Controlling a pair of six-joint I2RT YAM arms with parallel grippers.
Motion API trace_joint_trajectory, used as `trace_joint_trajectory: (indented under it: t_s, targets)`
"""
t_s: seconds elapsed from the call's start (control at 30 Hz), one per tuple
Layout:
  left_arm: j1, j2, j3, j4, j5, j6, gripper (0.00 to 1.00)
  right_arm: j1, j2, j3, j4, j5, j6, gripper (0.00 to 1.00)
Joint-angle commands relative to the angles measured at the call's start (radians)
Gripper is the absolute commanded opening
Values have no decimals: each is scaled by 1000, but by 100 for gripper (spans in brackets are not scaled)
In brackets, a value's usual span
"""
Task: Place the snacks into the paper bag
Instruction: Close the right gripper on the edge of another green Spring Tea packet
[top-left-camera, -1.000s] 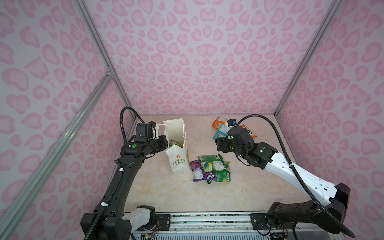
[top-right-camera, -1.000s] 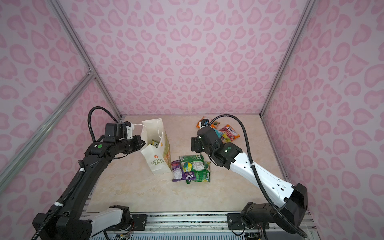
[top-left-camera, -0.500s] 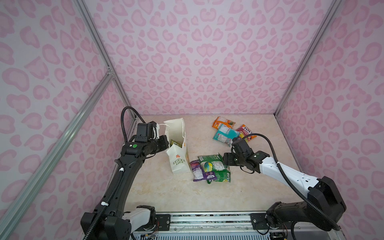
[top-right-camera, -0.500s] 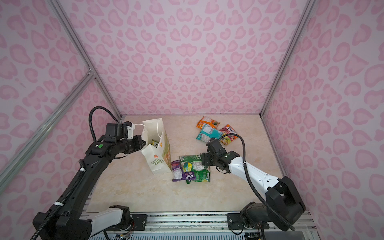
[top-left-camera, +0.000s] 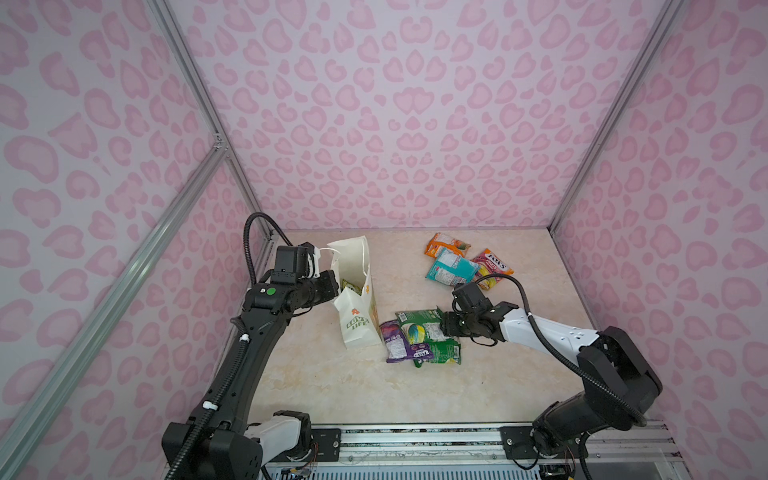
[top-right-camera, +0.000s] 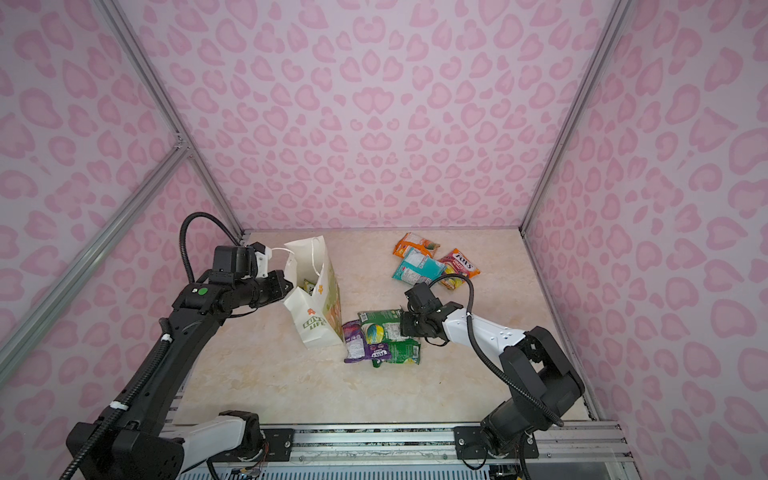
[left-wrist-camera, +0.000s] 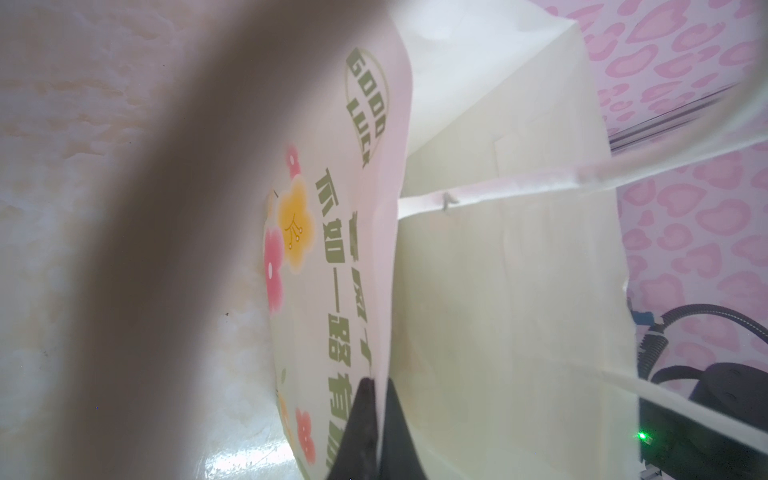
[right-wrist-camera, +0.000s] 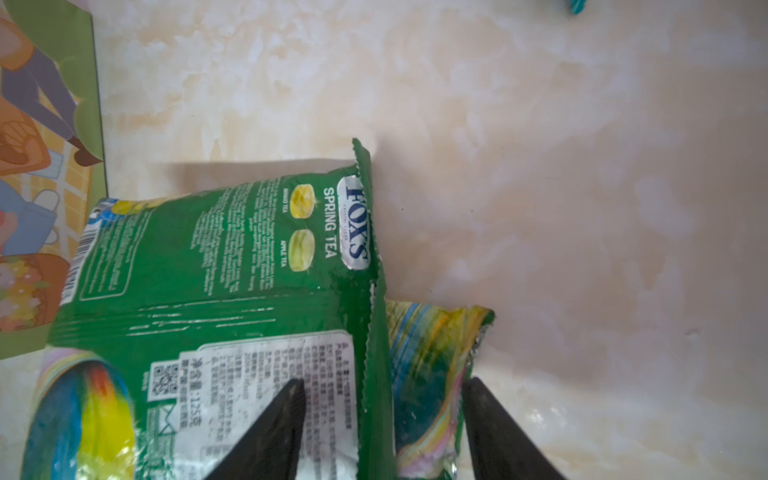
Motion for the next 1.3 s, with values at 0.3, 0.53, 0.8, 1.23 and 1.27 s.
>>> trace_joint_trajectory:
  t_s: [0.3,0.53,0.8,1.23,1.27]
  targets:
    - [-3,13,-1,-18,-8,13,4,-18,53,3,15,36,11,29]
    - [-3,11,-1,-18,-5,13,4,-35,60,-6,27,19,16,22]
    - [-3,6,-1,-18,-8,13,4,-37,63,-23,83,-65,36,17]
    - [-5,5,0,-18,-5,14,4,-95,-14,-47,139,-199,58,0]
    - [-5,5,-1,-17,-5,14,4,-97,-23,-47,142,-208,62,0]
